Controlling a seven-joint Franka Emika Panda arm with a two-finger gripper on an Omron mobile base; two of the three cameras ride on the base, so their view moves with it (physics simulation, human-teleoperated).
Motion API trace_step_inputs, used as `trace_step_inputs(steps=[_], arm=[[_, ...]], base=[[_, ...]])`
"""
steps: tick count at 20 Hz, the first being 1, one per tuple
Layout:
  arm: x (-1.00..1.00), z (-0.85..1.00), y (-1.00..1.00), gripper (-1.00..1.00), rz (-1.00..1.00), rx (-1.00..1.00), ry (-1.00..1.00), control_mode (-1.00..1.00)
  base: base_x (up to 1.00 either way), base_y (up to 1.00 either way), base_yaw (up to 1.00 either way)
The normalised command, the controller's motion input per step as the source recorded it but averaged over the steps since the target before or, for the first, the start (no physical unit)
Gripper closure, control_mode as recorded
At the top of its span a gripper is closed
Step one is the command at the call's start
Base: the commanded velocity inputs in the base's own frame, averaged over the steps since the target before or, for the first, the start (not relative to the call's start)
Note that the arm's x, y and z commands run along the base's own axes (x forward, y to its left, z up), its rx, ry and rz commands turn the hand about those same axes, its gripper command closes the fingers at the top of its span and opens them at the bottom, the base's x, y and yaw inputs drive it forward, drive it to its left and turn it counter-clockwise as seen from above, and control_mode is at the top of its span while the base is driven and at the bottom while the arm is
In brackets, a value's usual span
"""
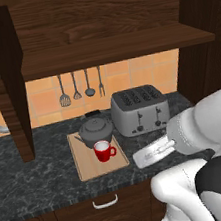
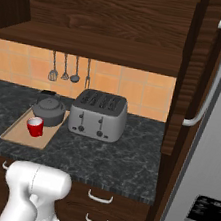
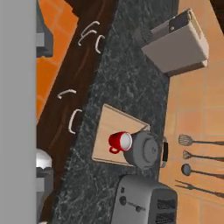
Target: Pick the kettle from the counter and place it on the tray. Then pick the mug from the cabinet and place it on the tray. Then close the cabinet doors.
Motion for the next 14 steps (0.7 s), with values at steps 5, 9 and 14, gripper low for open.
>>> trace_step_inputs(steps=[5,9,14], arm=[[-0.11,0.34,0.69,-1.00,0.41,-0.30,-0.46,-1.00],[0.00,0.43,0.53,-1.00,0.44,-0.26,-0.43,-1.00],[-0.12,0.33,0.46,-1.00,0.41,-0.29,-0.41,-1.00]], base=[[0.00,0.00,0.00],[0.00,0.00,0.00],[0.00,0.00,0.00]])
